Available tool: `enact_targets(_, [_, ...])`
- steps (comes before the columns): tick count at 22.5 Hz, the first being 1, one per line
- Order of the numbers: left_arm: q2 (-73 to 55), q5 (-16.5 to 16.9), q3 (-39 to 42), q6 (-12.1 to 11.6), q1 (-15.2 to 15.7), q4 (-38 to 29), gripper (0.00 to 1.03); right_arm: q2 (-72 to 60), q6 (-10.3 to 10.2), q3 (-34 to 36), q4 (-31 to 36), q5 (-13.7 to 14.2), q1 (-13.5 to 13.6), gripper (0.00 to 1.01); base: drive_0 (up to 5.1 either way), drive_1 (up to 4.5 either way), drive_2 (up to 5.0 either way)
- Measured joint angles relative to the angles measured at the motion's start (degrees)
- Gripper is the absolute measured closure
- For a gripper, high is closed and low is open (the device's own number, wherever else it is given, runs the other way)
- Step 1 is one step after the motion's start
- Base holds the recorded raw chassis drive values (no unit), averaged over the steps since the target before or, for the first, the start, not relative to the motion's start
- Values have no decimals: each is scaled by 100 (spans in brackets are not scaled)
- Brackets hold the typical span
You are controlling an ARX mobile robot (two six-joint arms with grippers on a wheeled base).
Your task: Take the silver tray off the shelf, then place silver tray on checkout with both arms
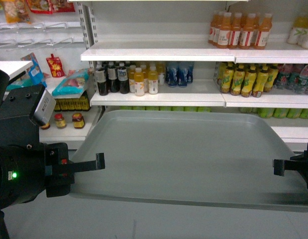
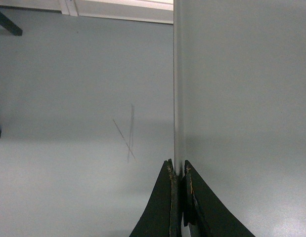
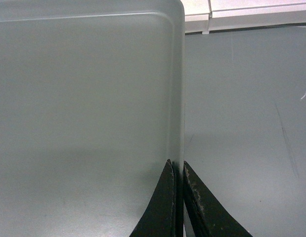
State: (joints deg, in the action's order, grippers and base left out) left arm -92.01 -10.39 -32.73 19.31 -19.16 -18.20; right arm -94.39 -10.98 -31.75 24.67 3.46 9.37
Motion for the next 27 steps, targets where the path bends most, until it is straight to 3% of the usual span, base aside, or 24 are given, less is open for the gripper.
enact_targets(22, [0,-7,0,2,2,-26,100,0,2,0,31,2,0,98,7,-416,430])
enact_targets(27, [7,-9,15,7,0,-17,100,4,0,2,7,0,0,98,-1,-70,68])
